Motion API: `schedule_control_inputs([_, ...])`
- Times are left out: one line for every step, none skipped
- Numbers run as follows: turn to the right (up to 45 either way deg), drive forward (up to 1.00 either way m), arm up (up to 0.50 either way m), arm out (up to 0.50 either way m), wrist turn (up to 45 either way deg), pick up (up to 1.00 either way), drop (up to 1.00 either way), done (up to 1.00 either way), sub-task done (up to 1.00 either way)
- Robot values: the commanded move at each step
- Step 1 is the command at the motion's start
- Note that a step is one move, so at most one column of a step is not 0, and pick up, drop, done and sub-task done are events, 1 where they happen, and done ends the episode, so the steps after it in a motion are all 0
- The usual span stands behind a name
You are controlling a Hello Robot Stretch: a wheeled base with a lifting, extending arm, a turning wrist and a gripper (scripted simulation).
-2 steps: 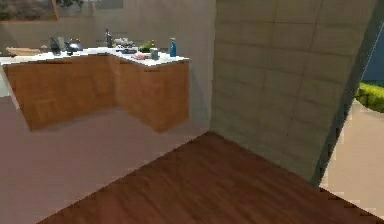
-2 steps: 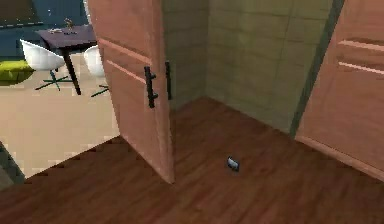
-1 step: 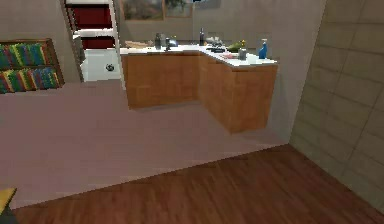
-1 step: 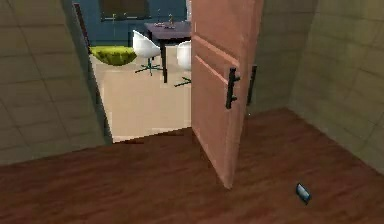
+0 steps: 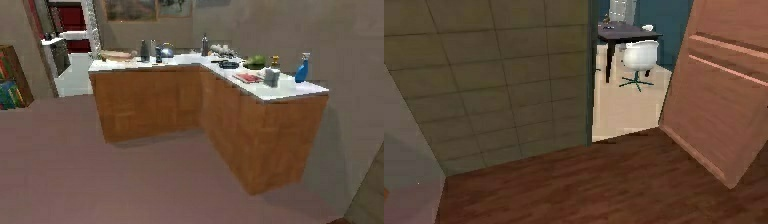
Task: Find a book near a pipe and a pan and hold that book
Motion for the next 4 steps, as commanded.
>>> schedule_control_inputs([-3.0, 0.00, 0.00, 0.00, 0.0, 0.00, 0.00, 0.00, 0.00])
schedule_control_inputs([0.0, 1.00, 0.00, 0.00, 0.0, 0.00, 0.00, 0.00, 0.00])
schedule_control_inputs([-3.0, 0.00, 0.00, 0.00, 0.0, 0.00, 0.00, 0.00, 0.00])
schedule_control_inputs([0.0, 0.35, 0.00, 0.00, 0.0, 0.00, 0.00, 0.00, 0.00])
